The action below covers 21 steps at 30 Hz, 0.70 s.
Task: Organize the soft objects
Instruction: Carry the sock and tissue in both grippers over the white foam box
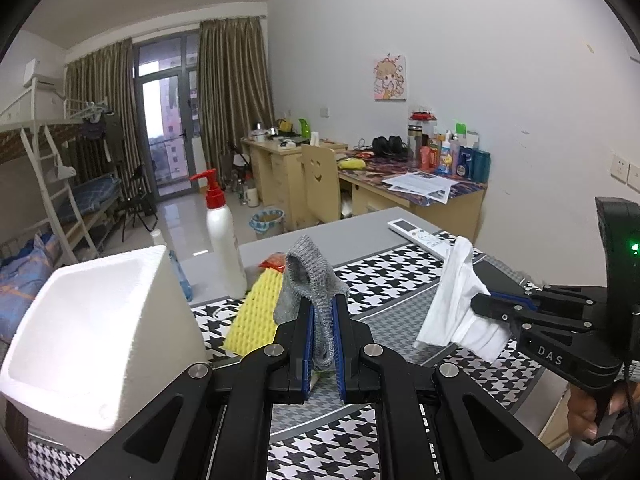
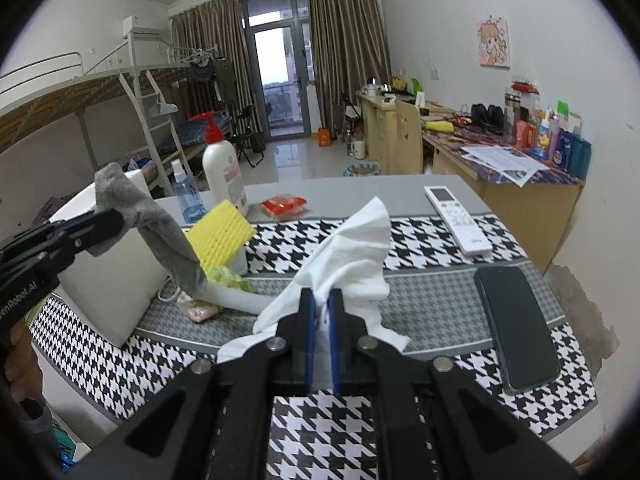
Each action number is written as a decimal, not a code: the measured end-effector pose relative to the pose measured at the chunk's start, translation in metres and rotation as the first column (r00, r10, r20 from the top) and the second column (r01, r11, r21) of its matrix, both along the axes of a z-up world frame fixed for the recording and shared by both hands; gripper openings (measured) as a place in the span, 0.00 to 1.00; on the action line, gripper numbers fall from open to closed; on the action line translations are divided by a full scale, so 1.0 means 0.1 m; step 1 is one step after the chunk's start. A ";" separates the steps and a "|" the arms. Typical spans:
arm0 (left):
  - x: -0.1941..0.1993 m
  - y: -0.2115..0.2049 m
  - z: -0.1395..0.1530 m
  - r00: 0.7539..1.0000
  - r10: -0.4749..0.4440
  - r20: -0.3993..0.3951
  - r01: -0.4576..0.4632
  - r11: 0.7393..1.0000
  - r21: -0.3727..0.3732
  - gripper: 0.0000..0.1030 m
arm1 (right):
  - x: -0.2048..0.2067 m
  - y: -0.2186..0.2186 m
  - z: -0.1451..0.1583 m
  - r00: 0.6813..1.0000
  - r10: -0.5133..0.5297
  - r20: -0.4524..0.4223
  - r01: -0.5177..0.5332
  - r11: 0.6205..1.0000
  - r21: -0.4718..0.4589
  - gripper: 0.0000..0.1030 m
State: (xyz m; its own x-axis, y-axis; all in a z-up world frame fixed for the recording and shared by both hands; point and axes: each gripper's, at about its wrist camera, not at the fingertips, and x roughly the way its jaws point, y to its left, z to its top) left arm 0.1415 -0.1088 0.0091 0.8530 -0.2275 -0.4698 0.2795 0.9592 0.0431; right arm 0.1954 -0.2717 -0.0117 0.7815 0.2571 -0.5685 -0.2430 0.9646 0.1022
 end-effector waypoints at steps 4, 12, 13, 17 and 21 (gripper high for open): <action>-0.03 0.02 0.05 1.000 0.008 0.014 -0.008 1.000 0.001 0.09 | -0.02 0.03 0.07 1.000 0.014 0.023 -0.014 1.000 0.008 0.09; -0.06 0.09 0.15 0.999 0.029 0.028 -0.029 1.000 0.000 0.09 | -0.07 0.12 0.21 0.998 0.032 0.058 -0.034 0.999 0.029 0.09; -0.06 0.10 0.17 0.999 0.032 0.031 -0.032 0.999 0.000 0.09 | -0.07 0.14 0.23 0.997 0.035 0.062 -0.036 0.999 0.029 0.09; -0.07 0.14 0.22 0.998 0.049 0.043 -0.049 0.999 0.002 0.09 | -0.07 0.19 0.30 0.996 0.050 0.075 -0.052 0.998 0.037 0.09; -0.07 0.18 0.29 0.997 0.062 0.056 -0.062 0.998 0.005 0.09 | -0.08 0.24 0.38 0.993 0.062 0.099 -0.066 0.997 0.040 0.09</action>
State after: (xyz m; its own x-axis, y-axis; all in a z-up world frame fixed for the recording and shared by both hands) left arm 0.1341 -0.0908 0.0383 0.8903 -0.1705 -0.4222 0.2166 0.9742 0.0634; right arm 0.1875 -0.2474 0.0262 0.8137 0.3310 -0.4779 -0.3148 0.9420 0.1164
